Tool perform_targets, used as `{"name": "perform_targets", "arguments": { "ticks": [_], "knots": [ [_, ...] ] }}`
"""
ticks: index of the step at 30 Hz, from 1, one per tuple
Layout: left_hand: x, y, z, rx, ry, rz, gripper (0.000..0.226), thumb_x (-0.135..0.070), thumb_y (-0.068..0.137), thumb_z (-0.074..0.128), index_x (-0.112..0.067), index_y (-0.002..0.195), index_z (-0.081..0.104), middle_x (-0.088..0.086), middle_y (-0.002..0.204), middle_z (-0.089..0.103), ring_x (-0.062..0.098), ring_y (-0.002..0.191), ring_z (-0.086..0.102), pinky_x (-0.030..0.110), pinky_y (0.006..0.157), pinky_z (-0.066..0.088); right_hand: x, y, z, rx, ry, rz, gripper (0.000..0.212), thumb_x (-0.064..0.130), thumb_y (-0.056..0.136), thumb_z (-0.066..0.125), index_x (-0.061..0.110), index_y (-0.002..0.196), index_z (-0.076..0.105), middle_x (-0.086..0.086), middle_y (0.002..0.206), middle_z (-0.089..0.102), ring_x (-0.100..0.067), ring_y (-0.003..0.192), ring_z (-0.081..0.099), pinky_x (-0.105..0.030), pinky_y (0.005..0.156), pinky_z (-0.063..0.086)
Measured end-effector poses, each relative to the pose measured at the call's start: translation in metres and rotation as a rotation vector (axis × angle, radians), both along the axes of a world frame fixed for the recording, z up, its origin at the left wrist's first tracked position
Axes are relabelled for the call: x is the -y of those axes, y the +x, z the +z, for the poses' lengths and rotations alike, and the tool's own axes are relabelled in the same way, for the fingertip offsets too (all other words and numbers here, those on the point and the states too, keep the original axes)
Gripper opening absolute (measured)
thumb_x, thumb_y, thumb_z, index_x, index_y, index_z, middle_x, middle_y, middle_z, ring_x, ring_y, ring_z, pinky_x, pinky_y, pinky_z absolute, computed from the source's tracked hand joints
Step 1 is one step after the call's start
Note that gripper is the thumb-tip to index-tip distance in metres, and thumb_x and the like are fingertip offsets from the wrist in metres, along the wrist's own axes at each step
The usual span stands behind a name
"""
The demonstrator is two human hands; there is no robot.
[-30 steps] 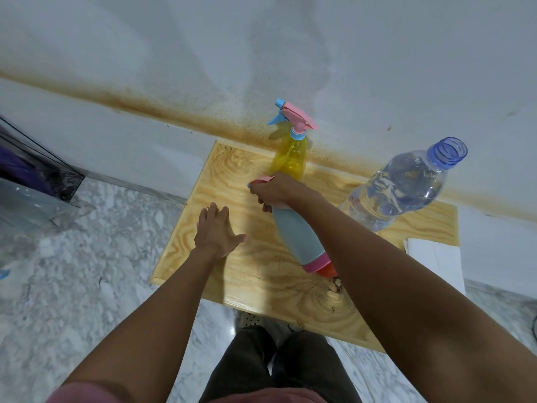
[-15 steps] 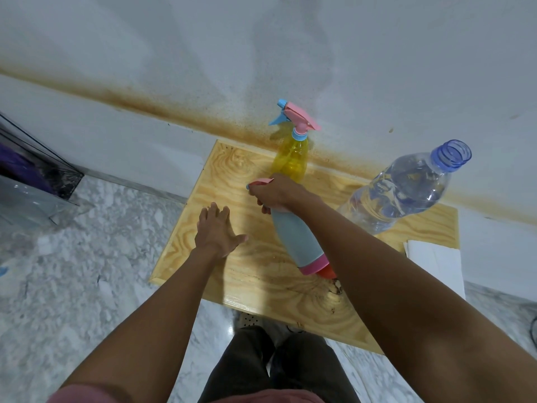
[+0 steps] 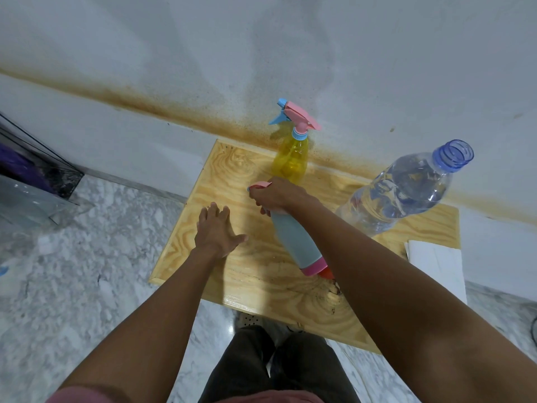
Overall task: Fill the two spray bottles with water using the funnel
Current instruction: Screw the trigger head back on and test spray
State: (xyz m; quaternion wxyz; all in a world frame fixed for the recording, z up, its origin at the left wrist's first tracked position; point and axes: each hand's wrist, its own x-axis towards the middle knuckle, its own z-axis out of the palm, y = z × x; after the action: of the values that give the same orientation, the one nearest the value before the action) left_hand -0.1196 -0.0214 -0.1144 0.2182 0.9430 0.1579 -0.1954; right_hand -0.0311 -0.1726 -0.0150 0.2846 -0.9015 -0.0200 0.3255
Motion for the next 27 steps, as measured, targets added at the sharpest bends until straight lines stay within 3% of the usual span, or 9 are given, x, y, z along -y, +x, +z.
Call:
{"name": "perform_targets", "arguments": {
  "ticks": [9, 14, 18, 23, 27],
  "knots": [
    [0.000, -0.001, 0.002, -0.006, -0.023, -0.004, 0.098, -0.058, 0.078, 0.073, -0.020, 0.154, 0.024, 0.010, 0.165, 0.003, 0.032, 0.152, -0.003, 0.051, 0.121, 0.020, 0.001, 0.000, -0.007, -0.005, 0.010, -0.026, 0.041, 0.055, 0.083, 0.051, 0.019, 0.094, 0.069, 0.005, 0.070, 0.076, -0.018, 0.079, 0.073, -0.037, 0.087, 0.057],
    [0.000, -0.001, 0.001, -0.003, -0.030, 0.005, 0.098, -0.058, 0.078, 0.073, -0.020, 0.154, 0.024, 0.009, 0.166, 0.003, 0.032, 0.152, -0.005, 0.050, 0.121, 0.018, -0.001, 0.001, -0.010, -0.053, 0.064, -0.034, 0.040, 0.052, 0.080, 0.054, 0.016, 0.085, 0.073, 0.006, 0.065, 0.075, -0.019, 0.078, 0.074, -0.041, 0.088, 0.059],
    [0.000, -0.002, 0.002, -0.006, -0.036, 0.010, 0.099, -0.058, 0.078, 0.073, -0.020, 0.155, 0.023, 0.009, 0.166, 0.002, 0.031, 0.152, -0.006, 0.049, 0.122, 0.016, 0.001, -0.001, -0.014, -0.013, 0.038, -0.073, 0.042, 0.055, 0.081, 0.053, 0.018, 0.094, 0.068, 0.006, 0.068, 0.075, -0.018, 0.080, 0.073, -0.039, 0.088, 0.057],
    [0.000, -0.002, 0.002, -0.004, -0.038, 0.012, 0.098, -0.057, 0.079, 0.073, -0.020, 0.154, 0.023, 0.009, 0.166, 0.002, 0.032, 0.152, -0.005, 0.049, 0.122, 0.017, -0.002, 0.001, -0.011, -0.015, 0.050, -0.035, 0.042, 0.052, 0.085, 0.051, 0.017, 0.085, 0.074, 0.005, 0.070, 0.075, -0.020, 0.079, 0.074, -0.041, 0.089, 0.058],
    [0.000, -0.002, 0.002, -0.008, -0.038, 0.013, 0.099, -0.058, 0.079, 0.073, -0.020, 0.155, 0.022, 0.009, 0.166, 0.001, 0.031, 0.152, -0.006, 0.049, 0.122, 0.017, -0.002, 0.001, -0.014, -0.005, 0.012, -0.054, 0.041, 0.055, 0.081, 0.053, 0.020, 0.097, 0.067, 0.007, 0.068, 0.076, -0.016, 0.079, 0.073, -0.037, 0.086, 0.057]
  ]
}}
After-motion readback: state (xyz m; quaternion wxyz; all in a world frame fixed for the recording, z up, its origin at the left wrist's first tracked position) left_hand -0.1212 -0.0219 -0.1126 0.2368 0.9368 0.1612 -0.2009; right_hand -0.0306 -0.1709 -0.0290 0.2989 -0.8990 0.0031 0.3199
